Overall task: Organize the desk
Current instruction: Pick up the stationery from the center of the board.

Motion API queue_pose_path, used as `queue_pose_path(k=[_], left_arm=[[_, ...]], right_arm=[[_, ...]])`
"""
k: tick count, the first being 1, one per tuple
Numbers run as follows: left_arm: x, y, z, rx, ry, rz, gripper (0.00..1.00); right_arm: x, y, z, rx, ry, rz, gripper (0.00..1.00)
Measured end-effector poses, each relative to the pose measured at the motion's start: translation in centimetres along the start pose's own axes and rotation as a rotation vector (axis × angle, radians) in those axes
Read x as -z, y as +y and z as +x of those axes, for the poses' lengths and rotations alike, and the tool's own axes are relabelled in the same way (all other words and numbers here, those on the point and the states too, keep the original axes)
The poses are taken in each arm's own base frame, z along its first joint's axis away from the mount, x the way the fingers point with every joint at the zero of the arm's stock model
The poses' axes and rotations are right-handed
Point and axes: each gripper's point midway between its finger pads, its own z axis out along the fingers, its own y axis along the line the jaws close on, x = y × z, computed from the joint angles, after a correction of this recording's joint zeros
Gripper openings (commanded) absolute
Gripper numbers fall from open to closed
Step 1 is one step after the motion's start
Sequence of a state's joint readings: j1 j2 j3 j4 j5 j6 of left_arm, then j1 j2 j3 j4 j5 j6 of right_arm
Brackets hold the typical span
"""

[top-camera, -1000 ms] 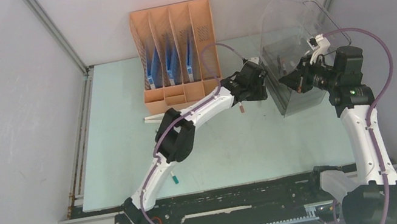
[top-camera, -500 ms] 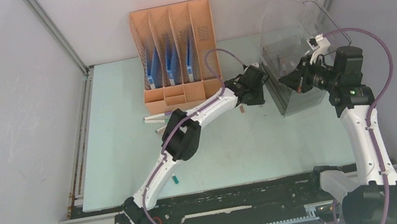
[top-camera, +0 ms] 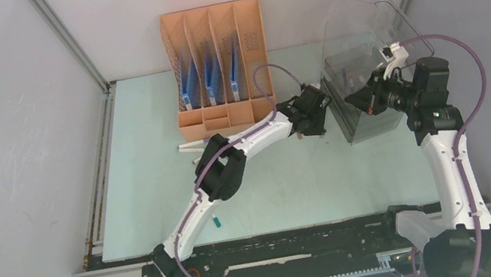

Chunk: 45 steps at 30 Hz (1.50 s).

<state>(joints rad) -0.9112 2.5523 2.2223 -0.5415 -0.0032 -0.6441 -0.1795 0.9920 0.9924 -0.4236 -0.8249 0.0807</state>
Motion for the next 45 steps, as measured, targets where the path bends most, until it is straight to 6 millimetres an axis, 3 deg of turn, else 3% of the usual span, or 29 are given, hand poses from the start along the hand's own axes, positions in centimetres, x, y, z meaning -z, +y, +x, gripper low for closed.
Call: queue_pose_path(k=[4, 7, 13, 17, 22, 26, 29, 35, 39, 45], left_arm=[[2.1, 0.5, 2.9, -0.036, 0.041, -0.011, 0.22], [4.3, 1.1, 6.2, -0.059, 0.086, -0.02, 0.25], [8.3, 2.4, 11.6, -0.098, 0.135, -0.02, 0.44], [9.1, 2.8, 12.2, -0.117, 0.116, -0.037, 0.52], [9.1, 3.2, 11.5, -0.159, 0.092, -0.073, 0.62], [8.7, 3.6, 10.5, -0.211, 0.073, -0.11, 0.64], [7.9, 3.2, 9.6, -0.242, 0.061, -0.114, 0.59], [6.2, 2.1, 8.3, -0.268, 0.037, -0.095, 0.36], [6.1, 2.1, 8.3, -0.267, 0.038, -0.087, 0.13], [6.3, 1.9, 8.7, -0.235, 0.004, -0.031, 0.0]], right_arm=[[0.0, 0.0, 0.0, -0.001, 0.0, 0.0, 0.04], [0.0, 0.0, 0.0, -0.001, 0.001, 0.0, 0.04], [0.0, 0.0, 0.0, -0.002, 0.001, 0.0, 0.04], [0.0, 0.0, 0.0, -0.003, 0.001, 0.0, 0.04], [0.0, 0.0, 0.1, -0.003, 0.002, 0.0, 0.04], [0.0, 0.0, 0.1, -0.003, 0.002, 0.0, 0.04], [0.0, 0.0, 0.1, -0.003, 0.002, 0.0, 0.04], [0.0, 0.0, 0.1, -0.003, 0.002, 0.001, 0.04], [0.0, 0.0, 0.1, -0.003, 0.002, 0.001, 0.04], [0.0, 0.0, 0.1, -0.003, 0.002, 0.001, 0.04]])
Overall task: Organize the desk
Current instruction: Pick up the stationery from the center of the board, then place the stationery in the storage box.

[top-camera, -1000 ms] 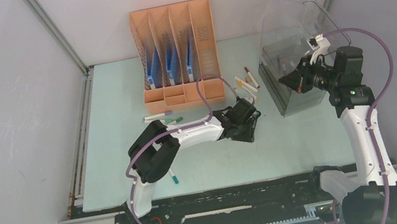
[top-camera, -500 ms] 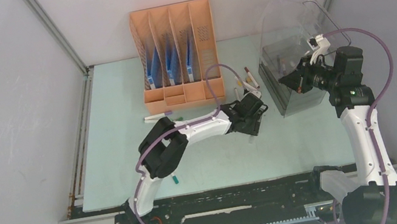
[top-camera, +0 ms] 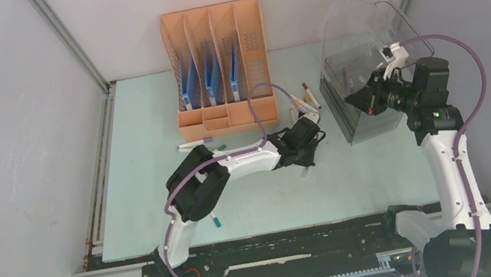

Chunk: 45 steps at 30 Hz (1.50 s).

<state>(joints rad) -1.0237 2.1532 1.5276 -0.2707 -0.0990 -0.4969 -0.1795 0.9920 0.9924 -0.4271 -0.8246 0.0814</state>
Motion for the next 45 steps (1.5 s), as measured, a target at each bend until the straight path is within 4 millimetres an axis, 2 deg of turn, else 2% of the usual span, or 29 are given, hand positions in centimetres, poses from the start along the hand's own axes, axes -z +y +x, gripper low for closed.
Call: queue_pose_path(k=[7, 10, 14, 18, 21, 27, 33, 39, 45], left_arm=[[2.6, 0.4, 2.6, 0.137, -0.039, 0.116, 0.0], [3.4, 0.3, 2.3, 0.225, -0.079, 0.194, 0.0], [4.3, 0.2, -0.9, 0.366, -0.186, 0.326, 0.0], [5.9, -0.5, -5.6, 0.472, -0.306, 0.47, 0.0], [7.5, -2.0, -10.2, 0.531, -0.401, 0.611, 0.0], [8.8, -5.3, -16.9, 0.605, -0.484, 0.845, 0.0], [7.7, -7.1, -20.3, 0.68, -0.484, 0.983, 0.02], [5.9, -7.6, -21.9, 0.754, -0.46, 1.037, 0.07], [5.2, -7.9, -23.1, 0.806, -0.442, 1.045, 0.14]], right_arm=[[0.0, 0.0, 0.0, 0.0, 0.0, 0.0, 0.04], [0.0, 0.0, 0.0, 0.0, 0.0, 0.0, 0.04], [0.0, 0.0, 0.0, 0.0, 0.001, 0.0, 0.04], [0.0, 0.0, 0.0, 0.0, 0.0, -0.001, 0.04], [0.0, 0.0, 0.0, 0.0, 0.0, -0.001, 0.04], [0.0, 0.0, 0.0, 0.0, 0.0, -0.001, 0.04], [0.0, 0.0, 0.0, 0.0, 0.001, -0.001, 0.04], [0.0, 0.0, 0.0, 0.0, 0.001, -0.001, 0.04], [0.0, 0.0, 0.0, 0.0, 0.001, -0.001, 0.04]])
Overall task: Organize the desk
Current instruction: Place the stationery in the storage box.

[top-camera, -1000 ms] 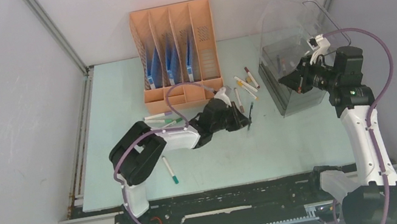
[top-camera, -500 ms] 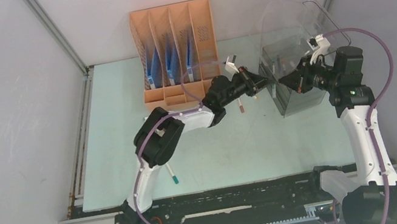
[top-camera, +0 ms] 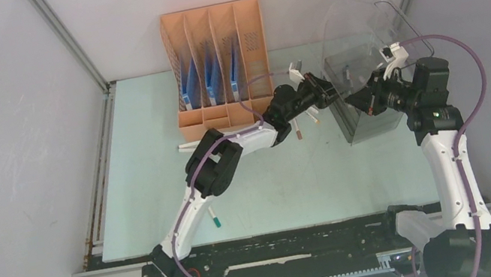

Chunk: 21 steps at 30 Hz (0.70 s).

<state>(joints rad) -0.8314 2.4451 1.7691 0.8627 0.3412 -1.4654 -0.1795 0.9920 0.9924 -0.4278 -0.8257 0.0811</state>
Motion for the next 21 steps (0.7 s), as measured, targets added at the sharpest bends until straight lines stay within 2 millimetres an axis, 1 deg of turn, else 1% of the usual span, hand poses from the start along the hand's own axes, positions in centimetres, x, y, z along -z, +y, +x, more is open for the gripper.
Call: queue_pose_path(k=[4, 10, 12, 14, 21], left_arm=[[-1.1, 0.2, -0.7, 0.016, -0.019, -0.018, 0.17], [-2.1, 1.2, -1.5, 0.02, -0.045, -0.096, 0.37], [-2.2, 1.7, -1.6, 0.006, -0.053, -0.127, 0.41], [-2.1, 2.5, -1.7, -0.005, -0.057, -0.159, 0.42], [-2.0, 2.3, -1.9, -0.065, -0.061, -0.171, 0.42]], right_arm=[[0.0, 0.0, 0.0, 0.0, 0.0, 0.0, 0.04], [0.0, 0.0, 0.0, 0.0, 0.0, 0.0, 0.04], [0.0, 0.0, 0.0, 0.0, 0.0, -0.001, 0.04], [0.0, 0.0, 0.0, 0.0, 0.0, -0.001, 0.04], [0.0, 0.0, 0.0, 0.0, 0.0, -0.001, 0.04]])
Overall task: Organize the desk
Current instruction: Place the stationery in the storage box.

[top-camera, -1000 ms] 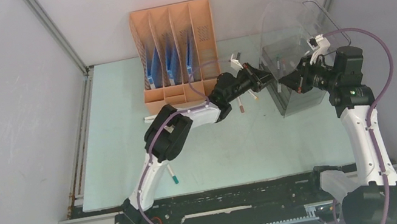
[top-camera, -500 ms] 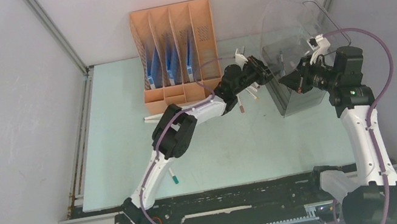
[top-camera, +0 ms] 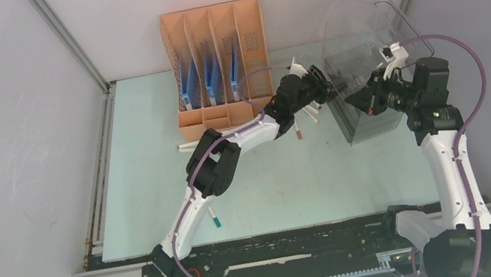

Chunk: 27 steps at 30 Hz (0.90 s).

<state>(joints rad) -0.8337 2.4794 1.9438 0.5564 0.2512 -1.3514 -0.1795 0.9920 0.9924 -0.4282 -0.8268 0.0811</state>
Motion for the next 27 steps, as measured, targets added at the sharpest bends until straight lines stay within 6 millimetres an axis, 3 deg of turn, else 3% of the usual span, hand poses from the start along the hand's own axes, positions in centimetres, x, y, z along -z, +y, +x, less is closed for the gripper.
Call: queue_pose_path(k=[3, 13, 17, 23, 27], left_arm=[[0.7, 0.0, -0.1, -0.037, -0.006, -0.027, 0.43], [5.5, -0.5, 0.3, -0.163, -0.021, -0.1, 0.43], [7.6, 0.4, 0.8, -0.184, -0.025, -0.123, 0.43], [13.0, 4.4, 2.4, -0.263, -0.014, -0.262, 0.43], [16.7, 4.7, 2.5, -0.387, -0.035, -0.345, 0.45]], right_arm=[[0.0, 0.0, 0.0, 0.0, 0.0, 0.0, 0.04], [-0.1, 0.1, 0.1, 0.002, 0.002, -0.003, 0.04], [-0.1, 0.1, 0.1, 0.003, 0.002, -0.003, 0.04], [-0.1, 0.1, 0.1, 0.002, 0.003, -0.003, 0.04], [-0.1, 0.1, 0.1, 0.002, 0.003, -0.003, 0.04]])
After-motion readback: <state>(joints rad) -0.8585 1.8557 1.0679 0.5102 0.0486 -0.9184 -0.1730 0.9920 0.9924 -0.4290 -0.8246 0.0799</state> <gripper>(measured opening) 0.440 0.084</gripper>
